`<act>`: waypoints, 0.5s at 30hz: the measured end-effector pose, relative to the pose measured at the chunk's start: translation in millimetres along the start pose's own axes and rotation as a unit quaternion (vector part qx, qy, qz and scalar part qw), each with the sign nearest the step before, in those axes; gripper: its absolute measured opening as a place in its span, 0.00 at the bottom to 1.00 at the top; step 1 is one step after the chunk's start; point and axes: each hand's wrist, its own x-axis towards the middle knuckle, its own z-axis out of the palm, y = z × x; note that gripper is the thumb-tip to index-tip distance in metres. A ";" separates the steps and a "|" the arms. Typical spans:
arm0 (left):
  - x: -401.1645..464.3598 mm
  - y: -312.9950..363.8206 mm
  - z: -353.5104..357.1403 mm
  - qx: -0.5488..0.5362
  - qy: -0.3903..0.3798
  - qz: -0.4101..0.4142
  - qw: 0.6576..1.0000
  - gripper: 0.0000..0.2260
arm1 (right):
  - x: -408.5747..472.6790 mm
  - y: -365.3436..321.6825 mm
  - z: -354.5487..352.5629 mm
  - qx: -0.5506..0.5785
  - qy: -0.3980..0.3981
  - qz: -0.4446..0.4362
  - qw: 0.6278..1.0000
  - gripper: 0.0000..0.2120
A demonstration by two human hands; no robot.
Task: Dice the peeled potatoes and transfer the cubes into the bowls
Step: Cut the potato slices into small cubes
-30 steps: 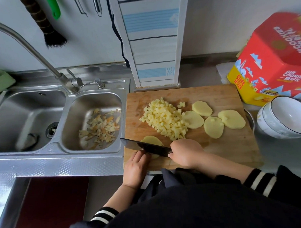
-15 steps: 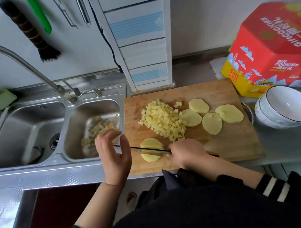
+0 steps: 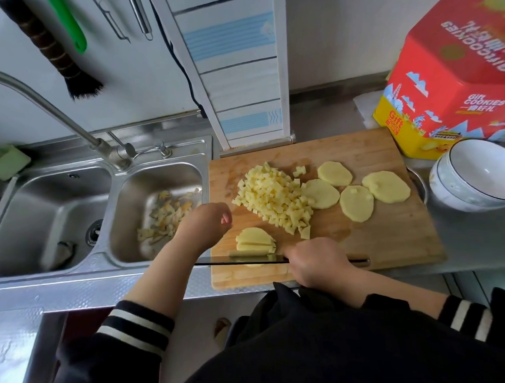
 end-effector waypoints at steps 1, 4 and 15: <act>0.8 0.8 1.3 0.015 -0.013 0.003 1.000 0.05 | 0.7 -0.7 -0.2 0.005 -0.003 0.005 1.000 0.09; 1.6 5.2 5.5 0.013 -0.055 0.029 0.998 0.02 | 2.2 -1.4 -1.2 0.014 -0.022 0.029 0.999 0.09; 6.7 22.0 21.6 0.006 -0.244 0.071 0.967 0.19 | 9.6 -2.8 2.3 0.022 -0.044 0.047 0.998 0.10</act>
